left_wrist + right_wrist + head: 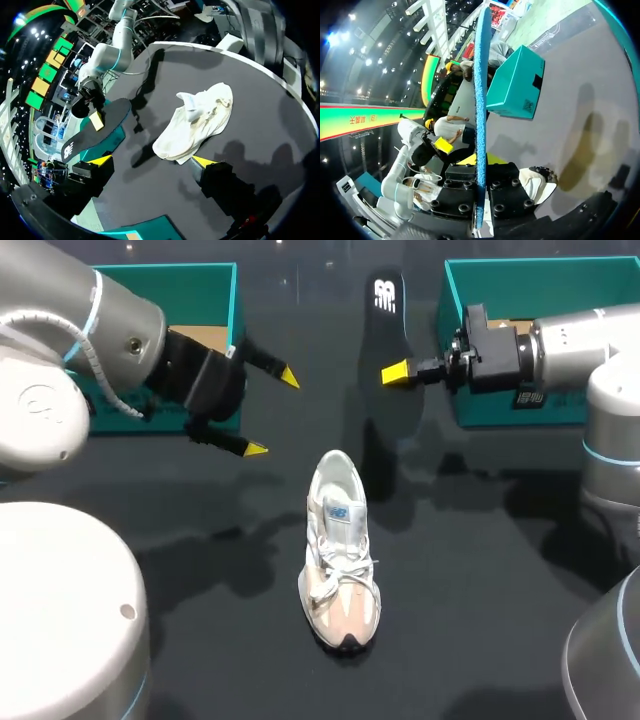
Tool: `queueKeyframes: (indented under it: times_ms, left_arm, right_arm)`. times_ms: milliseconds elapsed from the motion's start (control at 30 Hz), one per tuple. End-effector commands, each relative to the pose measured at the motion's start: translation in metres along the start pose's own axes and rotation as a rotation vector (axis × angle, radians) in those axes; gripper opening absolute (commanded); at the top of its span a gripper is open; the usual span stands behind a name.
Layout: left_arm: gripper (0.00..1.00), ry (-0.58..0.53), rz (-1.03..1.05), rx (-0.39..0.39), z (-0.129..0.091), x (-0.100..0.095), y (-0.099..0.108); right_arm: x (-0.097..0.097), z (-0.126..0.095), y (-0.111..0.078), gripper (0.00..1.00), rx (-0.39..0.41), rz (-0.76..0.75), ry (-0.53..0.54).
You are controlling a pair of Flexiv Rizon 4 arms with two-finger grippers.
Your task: Take the shoe out of the shoebox, open the shoe tongue, remove and reinsert the insole, then place the shoe into the shoebox
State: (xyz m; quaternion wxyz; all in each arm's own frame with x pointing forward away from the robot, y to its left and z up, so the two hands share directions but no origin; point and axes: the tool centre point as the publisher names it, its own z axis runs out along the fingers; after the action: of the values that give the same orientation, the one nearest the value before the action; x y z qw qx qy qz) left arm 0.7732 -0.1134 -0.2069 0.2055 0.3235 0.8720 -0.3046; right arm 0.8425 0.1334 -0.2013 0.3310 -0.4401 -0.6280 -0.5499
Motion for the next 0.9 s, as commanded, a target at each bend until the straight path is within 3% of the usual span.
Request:
queueKeyframes:
  times_ms: [33,133,167,233,567,600,700,900]
  left_arm:
    - [1.00,0.152,-0.219,-0.025,0.013,0.008,0.004]
    - [1.00,0.208,-0.365,0.002,0.016,0.024,0.009]
    - [1.00,0.225,-0.409,-0.022,0.017,0.030,0.012]
    - [1.00,0.242,-0.424,-0.163,0.016,0.039,0.014]
    - [1.00,0.249,-0.446,-0.181,0.023,0.042,0.013]
    - [1.00,0.266,-0.474,-0.156,0.029,0.046,0.015]
    - [1.00,0.282,-0.520,-0.176,0.043,0.058,0.020]
    - [1.00,0.296,-0.588,-0.188,0.049,0.072,0.031]
  right_arm:
    - [-0.010,0.002,-0.013,0.00,-0.047,-0.047,0.047]
    - [-0.018,0.009,-0.017,0.00,-0.027,-0.104,0.059]
    - [-0.024,0.012,-0.018,0.00,-0.015,-0.110,0.049]
    - [-0.024,0.012,-0.018,0.00,-0.015,-0.110,0.049]
    - [-0.024,0.012,-0.018,0.00,-0.015,-0.110,0.049]
    - [-0.026,0.015,-0.020,0.00,-0.038,-0.122,0.012]
    - [-0.029,0.023,-0.027,0.00,-0.070,-0.154,0.019]
    - [-0.028,0.039,-0.036,0.00,-0.150,-0.267,0.052]
